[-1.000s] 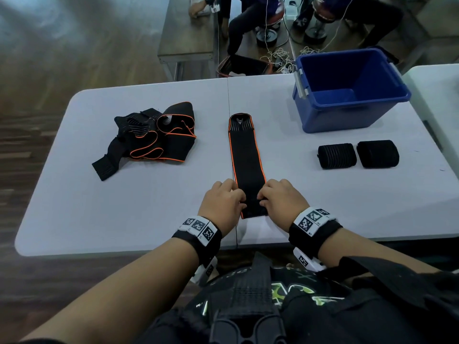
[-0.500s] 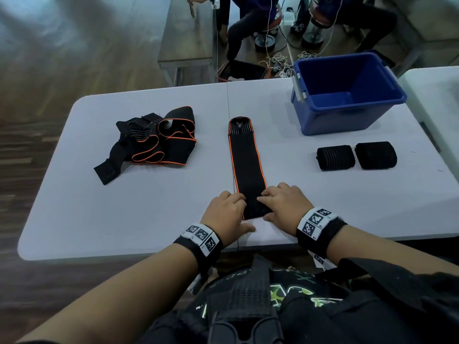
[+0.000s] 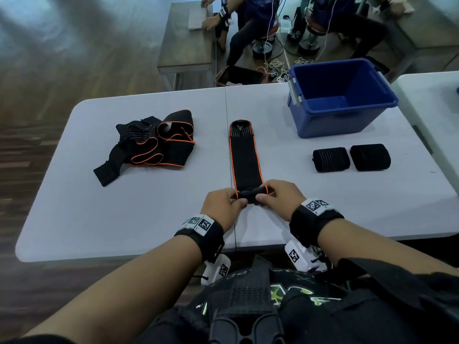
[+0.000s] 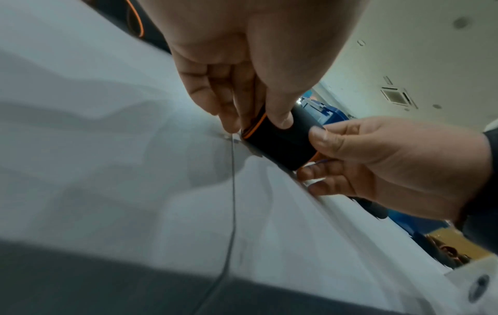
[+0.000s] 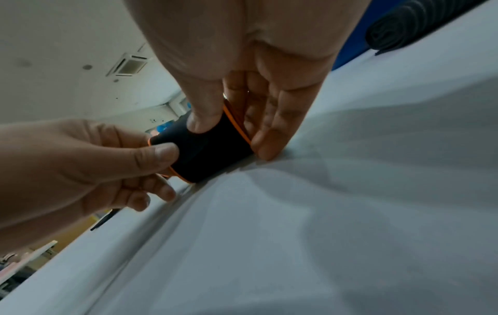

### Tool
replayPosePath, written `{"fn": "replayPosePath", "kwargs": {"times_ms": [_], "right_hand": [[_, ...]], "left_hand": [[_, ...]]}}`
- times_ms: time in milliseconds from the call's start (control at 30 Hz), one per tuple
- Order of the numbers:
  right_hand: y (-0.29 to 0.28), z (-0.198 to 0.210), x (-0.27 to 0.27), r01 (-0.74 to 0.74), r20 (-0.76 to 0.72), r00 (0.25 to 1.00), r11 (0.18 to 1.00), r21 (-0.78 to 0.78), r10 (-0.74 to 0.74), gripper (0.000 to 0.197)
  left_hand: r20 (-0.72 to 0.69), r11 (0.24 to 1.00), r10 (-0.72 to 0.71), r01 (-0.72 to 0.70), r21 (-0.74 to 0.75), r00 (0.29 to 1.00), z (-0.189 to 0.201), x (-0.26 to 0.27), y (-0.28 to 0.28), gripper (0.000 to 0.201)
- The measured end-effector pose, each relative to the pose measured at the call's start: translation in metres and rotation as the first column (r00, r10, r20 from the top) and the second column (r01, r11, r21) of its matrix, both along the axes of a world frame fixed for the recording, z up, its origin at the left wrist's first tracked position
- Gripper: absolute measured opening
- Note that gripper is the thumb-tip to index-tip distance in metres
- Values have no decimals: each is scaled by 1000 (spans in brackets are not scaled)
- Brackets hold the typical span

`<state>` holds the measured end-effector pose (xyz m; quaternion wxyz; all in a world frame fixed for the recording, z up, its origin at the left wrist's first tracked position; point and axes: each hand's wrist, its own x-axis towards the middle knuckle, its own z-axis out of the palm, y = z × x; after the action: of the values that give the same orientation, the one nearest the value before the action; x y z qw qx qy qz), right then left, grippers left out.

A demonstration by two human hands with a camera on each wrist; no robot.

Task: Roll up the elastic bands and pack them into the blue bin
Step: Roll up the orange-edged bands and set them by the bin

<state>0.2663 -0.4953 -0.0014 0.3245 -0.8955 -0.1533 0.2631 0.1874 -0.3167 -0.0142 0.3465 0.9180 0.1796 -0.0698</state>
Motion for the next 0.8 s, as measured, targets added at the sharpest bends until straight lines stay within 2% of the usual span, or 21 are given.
{"fn": "replayPosePath", "kwargs": {"times_ms": [167,300,500,633,700,800], "right_hand": [[2,-3,1,-4,30,1000,992,-128,8,17],[8,-8,-1,83,4,997,990,-113,-83,13],[12,-4,4,121,-27,991,969,-216,-130,29],[12,-6,7,143,-71,984,968,-205,-161,30],[13,-3,8,143,-89,982,969,-203,-164,28],[15,1,4,116,-1,993,975,-190,-118,23]], "left_hand": [[-8,997,64,-64,-31,998,-3,4,1,21],[-49,985,109,-115,-127,993,-3,7,1,20],[-155,960,158,-188,-207,975,-7,13,2,30],[-216,933,192,-246,-262,957,-5,15,3,28],[-235,944,183,-238,-228,955,-2,17,3,28],[-169,973,182,-202,-111,969,4,20,-1,24]]}}
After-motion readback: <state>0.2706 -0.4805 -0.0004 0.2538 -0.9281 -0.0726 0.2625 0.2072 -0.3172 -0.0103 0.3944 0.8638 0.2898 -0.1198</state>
